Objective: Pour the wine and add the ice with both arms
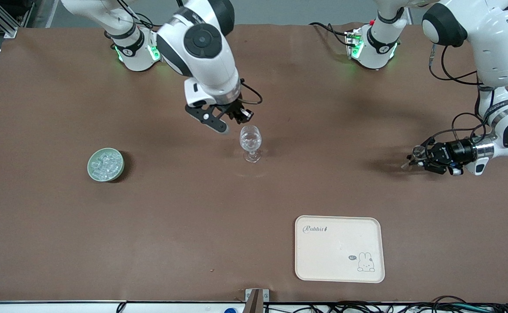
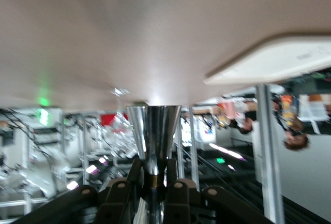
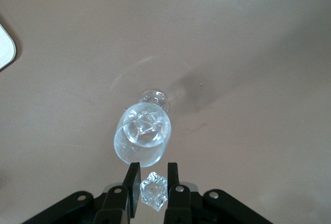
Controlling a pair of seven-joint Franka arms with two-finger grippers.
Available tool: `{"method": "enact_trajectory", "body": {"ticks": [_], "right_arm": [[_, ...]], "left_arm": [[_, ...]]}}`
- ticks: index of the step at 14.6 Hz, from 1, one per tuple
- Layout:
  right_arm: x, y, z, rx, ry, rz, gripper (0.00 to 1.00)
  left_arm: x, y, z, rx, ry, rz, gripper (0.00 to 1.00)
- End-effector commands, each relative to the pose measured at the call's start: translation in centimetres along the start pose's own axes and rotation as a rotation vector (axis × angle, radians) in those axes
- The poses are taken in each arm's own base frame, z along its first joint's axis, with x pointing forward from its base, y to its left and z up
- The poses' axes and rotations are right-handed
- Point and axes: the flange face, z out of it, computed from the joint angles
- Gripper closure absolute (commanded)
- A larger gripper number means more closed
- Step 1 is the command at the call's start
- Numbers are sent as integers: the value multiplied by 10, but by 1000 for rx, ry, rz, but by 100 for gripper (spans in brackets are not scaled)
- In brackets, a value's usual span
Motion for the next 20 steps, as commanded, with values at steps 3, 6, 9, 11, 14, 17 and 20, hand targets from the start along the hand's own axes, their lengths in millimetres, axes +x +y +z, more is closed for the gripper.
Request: {"method": "enact_trajectory", "body": {"ticks": [3,6,9,11,14,17,20], "right_arm": [[0,-14,19,25,42,-13,99],[-12,-19,38,6,35,-35,99],[-15,-19,44,-4,29,-34,99],[-15,-21,54,-17,33,-42,98],[-14,-21,60,-21,31,-43,97],[-18,-23,62,-15,31,-49,96],[-18,-24,67,-20,31,-54,90]], "left_arm": [[-15,56,73,-45,-39,-60,100],[-27,89,120,-94,2,-100,100],[-34,120,164,-205,29,-137,100],[-29,130,182,-257,63,-159,100],[-12,136,207,-348,87,-189,99],[7,148,218,-393,79,-194,97],[20,147,225,-423,94,-191,97]]}}
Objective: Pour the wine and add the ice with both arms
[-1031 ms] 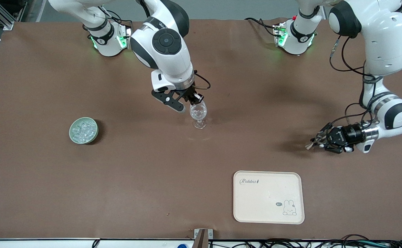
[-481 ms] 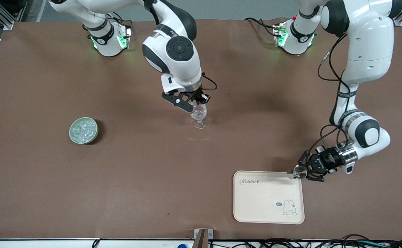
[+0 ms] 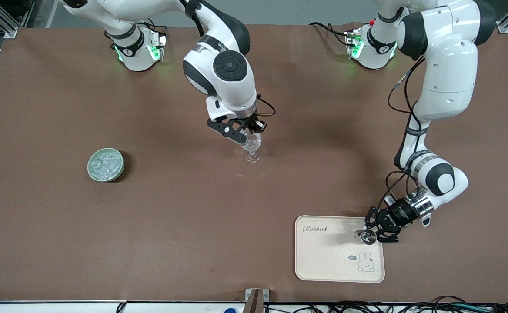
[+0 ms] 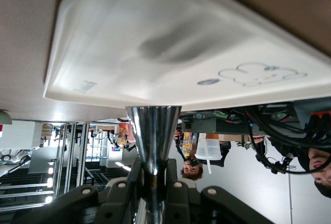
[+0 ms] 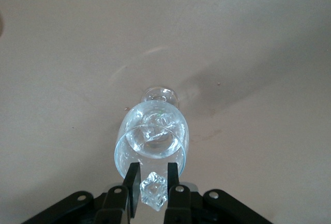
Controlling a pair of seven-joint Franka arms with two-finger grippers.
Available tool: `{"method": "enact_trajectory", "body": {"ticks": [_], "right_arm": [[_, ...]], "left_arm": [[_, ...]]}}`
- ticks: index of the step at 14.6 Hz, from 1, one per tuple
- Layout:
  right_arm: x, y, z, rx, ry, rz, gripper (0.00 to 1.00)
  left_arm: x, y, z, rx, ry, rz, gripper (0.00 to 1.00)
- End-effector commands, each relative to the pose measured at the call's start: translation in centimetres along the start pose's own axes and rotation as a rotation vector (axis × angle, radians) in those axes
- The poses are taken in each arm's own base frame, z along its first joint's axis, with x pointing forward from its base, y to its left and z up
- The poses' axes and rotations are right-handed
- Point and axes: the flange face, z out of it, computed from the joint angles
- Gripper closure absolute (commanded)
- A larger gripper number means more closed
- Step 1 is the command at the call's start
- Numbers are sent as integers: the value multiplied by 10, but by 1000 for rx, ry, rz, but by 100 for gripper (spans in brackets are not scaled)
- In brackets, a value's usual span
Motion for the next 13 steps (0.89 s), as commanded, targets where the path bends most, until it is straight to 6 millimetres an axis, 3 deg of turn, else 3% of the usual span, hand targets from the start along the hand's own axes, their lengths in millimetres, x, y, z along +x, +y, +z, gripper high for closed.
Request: {"method": "enact_trajectory", "body": {"ticks": [1,2,4,5,6,7,13], "right_arm": [[-3,-4,3,3,21,5,88],[-3,-4,3,4,20,5,83],[-3,-4,3,4,20,5,80],[-2,-4,3,3,20,7,79],[-3,-4,2,5,20,6,76],[-2,-4,2,5,20,7,69],[1,-4,1,5,18,13,56]], "left_arm": [[7,6,13,-49,-9,29,96],[17,4,15,-54,-10,58,96],[17,9,10,-87,-36,67,92],[18,8,11,-89,-41,66,74],[16,9,10,-100,-53,59,18],[14,10,9,-108,-60,62,0],[-3,0,-5,-105,-58,54,0]]}}
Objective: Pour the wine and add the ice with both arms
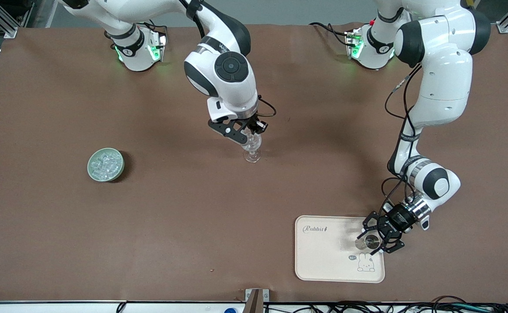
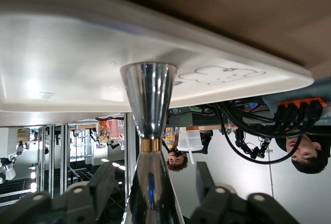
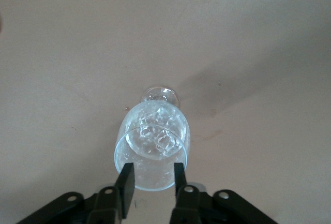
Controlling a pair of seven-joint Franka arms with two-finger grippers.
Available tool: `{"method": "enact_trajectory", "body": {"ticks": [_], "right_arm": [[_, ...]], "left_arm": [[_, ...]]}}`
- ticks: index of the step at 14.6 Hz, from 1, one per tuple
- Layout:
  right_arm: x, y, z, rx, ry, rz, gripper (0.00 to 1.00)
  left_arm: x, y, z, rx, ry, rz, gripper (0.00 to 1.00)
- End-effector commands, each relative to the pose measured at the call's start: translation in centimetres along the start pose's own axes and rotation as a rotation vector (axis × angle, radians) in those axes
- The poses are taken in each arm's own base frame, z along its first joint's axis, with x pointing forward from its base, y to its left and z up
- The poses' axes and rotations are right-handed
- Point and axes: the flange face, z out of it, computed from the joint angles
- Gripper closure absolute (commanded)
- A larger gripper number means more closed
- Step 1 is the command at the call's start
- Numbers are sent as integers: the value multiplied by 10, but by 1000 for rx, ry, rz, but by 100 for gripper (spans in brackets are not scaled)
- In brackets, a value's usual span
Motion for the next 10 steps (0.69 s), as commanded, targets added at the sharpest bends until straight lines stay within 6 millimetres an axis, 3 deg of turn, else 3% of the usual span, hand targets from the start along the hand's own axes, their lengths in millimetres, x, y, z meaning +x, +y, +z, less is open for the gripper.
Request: {"method": "enact_trajectory", "body": {"ticks": [1,3,4,5,8,10], "right_arm": [[5,-2,-3,5,16,22,46],[16,2,-16,16,21,35,14],[21,8,-35,23,35,40,2],[31,22,-72,35,73,49,0],[78,63,-137,31,193,54,0],[113,102,-178,0,240,34,0]], "left_arm": [[-16,-5,-13,-18,-13,-17,0],[-22,-9,-22,-24,-12,-25,0],[-28,-12,-27,-26,-11,-26,0],[-31,-14,-31,-28,-11,-33,0],[-41,-21,-49,-41,-5,-50,0],[-55,-17,-60,-57,-18,-50,0]]}}
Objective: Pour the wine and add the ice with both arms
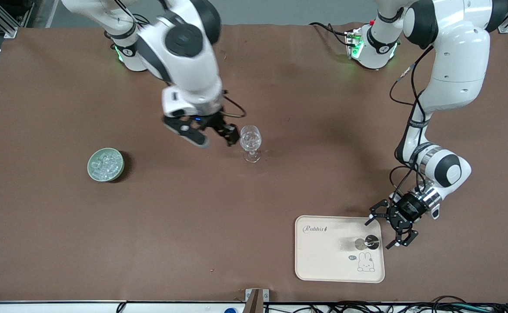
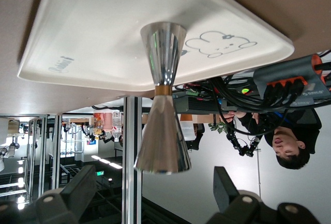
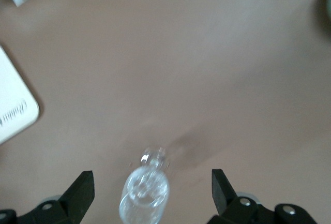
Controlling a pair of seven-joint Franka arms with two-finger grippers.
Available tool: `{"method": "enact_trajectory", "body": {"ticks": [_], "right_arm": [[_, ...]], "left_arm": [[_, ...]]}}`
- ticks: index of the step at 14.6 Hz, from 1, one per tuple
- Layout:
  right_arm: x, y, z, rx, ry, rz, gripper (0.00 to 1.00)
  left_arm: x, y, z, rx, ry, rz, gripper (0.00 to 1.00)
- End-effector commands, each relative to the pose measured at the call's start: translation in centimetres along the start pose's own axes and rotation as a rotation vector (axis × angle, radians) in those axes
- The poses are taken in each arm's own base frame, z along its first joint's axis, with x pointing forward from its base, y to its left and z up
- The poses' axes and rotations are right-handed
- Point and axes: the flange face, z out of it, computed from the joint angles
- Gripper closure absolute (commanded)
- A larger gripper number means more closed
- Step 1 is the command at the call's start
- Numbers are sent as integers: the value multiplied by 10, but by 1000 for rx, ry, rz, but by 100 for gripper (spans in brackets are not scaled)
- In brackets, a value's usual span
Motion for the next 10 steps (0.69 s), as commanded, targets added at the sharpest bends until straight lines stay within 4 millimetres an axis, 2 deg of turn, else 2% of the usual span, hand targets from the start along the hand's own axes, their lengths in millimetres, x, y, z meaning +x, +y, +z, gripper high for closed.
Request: {"method": "enact_trajectory", "body": {"ticks": [1,2,4,6,8,10], "right_arm": [[55,58,-43,-57,73,-47,0],[80,81,-57,-82,92,-73,0],[129,125,-74,-113,102,-133,0],[167,171,-91,-114,59,-215,0],[203,225,-105,-97,14,-272,0],[234,274,-111,-101,-16,-351,0]], "left_arm": [[-28,-4,-27,-24,-16,-2,0],[-39,-1,-38,-8,-2,22,0],[-74,9,-55,41,14,77,0],[-103,24,-80,112,62,108,0],[-130,50,-102,231,154,242,0],[-170,68,-109,318,271,423,0]]}}
